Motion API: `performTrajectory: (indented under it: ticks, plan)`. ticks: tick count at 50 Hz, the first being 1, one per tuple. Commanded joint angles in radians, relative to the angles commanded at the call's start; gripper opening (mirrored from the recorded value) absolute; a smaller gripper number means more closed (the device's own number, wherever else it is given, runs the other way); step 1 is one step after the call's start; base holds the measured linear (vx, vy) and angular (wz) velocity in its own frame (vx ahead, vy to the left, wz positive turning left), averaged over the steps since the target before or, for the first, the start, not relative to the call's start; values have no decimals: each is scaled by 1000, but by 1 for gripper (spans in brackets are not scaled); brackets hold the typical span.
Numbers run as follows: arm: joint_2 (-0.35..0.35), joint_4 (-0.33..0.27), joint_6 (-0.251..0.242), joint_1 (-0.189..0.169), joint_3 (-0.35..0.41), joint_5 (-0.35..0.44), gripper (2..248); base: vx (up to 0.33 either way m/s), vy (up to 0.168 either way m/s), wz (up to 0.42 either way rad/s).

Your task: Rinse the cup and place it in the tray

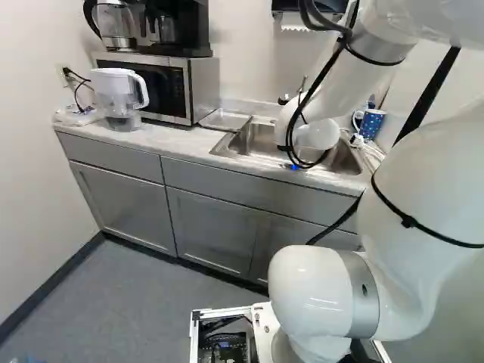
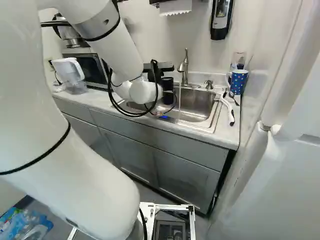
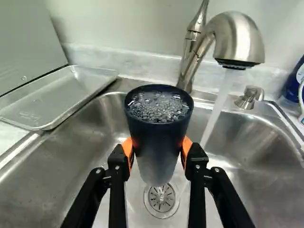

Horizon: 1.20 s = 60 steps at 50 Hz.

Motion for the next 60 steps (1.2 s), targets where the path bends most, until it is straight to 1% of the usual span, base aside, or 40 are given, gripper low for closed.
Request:
performTrajectory:
  ticks: [16,26,47,60]
  plan:
    - [-7,0,0,55,-7,0,119,0,0,0]
    - [-22,0,0,85,-28,0,119,0,0,0]
    - [-68,0,0,115,-121,0,119,0,0,0]
    - [-73,0,0,120,-156,-7,119,0,0,0]
